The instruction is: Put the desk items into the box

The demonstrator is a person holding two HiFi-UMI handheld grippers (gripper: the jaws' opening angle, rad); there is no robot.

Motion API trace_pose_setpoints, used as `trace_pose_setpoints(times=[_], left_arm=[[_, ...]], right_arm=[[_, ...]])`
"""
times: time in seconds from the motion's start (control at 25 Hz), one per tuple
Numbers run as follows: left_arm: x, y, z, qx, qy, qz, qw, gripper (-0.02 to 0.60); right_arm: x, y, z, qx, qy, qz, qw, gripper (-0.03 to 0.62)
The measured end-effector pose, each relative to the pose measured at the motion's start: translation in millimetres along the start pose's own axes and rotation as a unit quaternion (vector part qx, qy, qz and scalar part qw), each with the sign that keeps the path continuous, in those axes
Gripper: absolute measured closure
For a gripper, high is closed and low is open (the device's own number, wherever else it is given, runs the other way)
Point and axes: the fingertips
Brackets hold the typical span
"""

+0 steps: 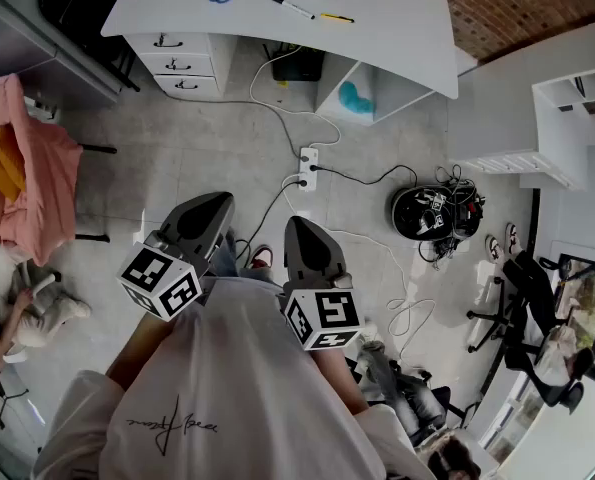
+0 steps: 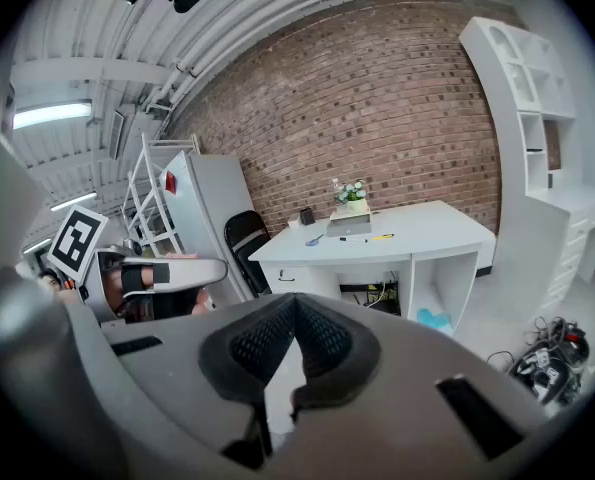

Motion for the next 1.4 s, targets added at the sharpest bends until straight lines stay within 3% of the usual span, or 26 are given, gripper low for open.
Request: trace_pose_setpoints(times=[0.56,0.92,1.4], left_arm=[[-77,-67,-9,0.006,0.020,0.022,0.9995,0.578],[-117,-95,-27,0.020,0.044,0.022,0.9986,0.577],[-157,-110,-30,0.040,0.013,0.011,0.9991,0.577]], right_arm=[[-49,-53,82,0.021,0.011,0.028,0.999,0.569],[-77,-73,116,0.041,0.044,0.035,0.998,0.568],[-90,-93,152,0.042,0.039,0.009,0.998,0.568]])
Point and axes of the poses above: the fingertips, and each gripper's own axes: z forward along the fingers, x to its right, y out of its underside, and after that the axes turned 10 degrees about y, right-handed
